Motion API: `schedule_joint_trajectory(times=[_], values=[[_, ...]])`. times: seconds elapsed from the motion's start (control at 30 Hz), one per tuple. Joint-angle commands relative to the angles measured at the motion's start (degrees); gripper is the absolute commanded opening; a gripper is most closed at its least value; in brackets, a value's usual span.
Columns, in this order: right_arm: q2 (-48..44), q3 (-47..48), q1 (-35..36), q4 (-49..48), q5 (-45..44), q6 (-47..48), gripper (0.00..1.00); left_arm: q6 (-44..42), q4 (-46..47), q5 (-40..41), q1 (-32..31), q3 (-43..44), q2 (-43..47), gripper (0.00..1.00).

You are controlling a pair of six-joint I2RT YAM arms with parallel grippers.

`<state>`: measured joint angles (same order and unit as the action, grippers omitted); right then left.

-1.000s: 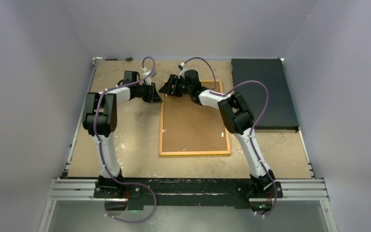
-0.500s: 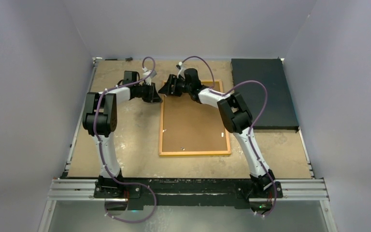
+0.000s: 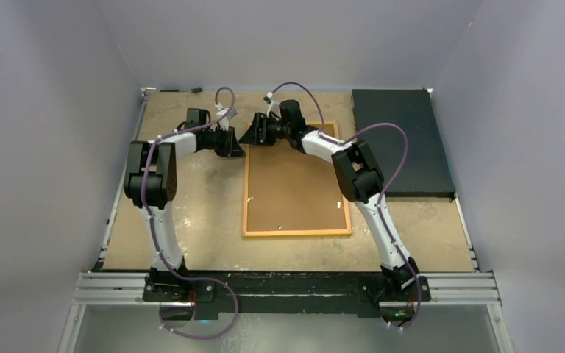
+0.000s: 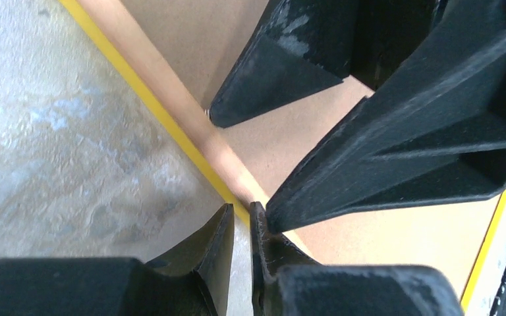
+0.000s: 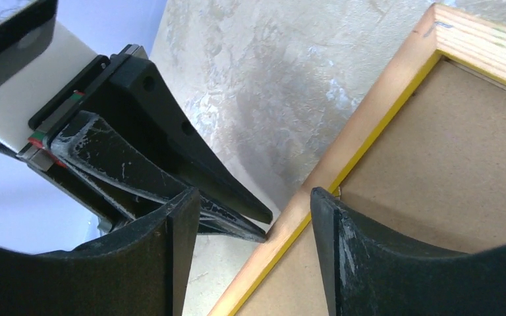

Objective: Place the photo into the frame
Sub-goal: Install the photo frame at the center of the board, then adjust the photo frame at the center of the board.

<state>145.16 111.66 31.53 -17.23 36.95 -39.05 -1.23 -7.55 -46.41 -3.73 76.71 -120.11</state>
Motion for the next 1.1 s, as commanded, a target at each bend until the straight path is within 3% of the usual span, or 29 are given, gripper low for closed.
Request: schedule_joint_trajectory(times=[0.0,0.23,0.37,0.67,1.07], values=[[-5.9,-0.1,0.3,1.9,0.9,3.1,0.68,-3.6,-5.3,-0.9,2.6,-0.6,4.7,0.16],[-33.4,-26.3,-7.0,5.8,-25.9,6.2,0.96,-20.5,-19.4,4.3,3.6,2.0,7.5,0.30],[-40.8,-35.8,-14.2,8.6,-34.4,7.5,0.99,-30.1,-20.2,10.4,1.0,-5.8,12.1,0.31],[-34.3,-34.4,-17.9,10.5,-39.5,5.7,0.99,-38.1,-17.2,20.1,-8.3,-17.9,19.7,0.31],[-27.9,-33.5,-17.9,6.8,-39.8,4.6,0.99,-42.1,-16.3,21.2,-10.5,-23.5,23.5,0.29]])
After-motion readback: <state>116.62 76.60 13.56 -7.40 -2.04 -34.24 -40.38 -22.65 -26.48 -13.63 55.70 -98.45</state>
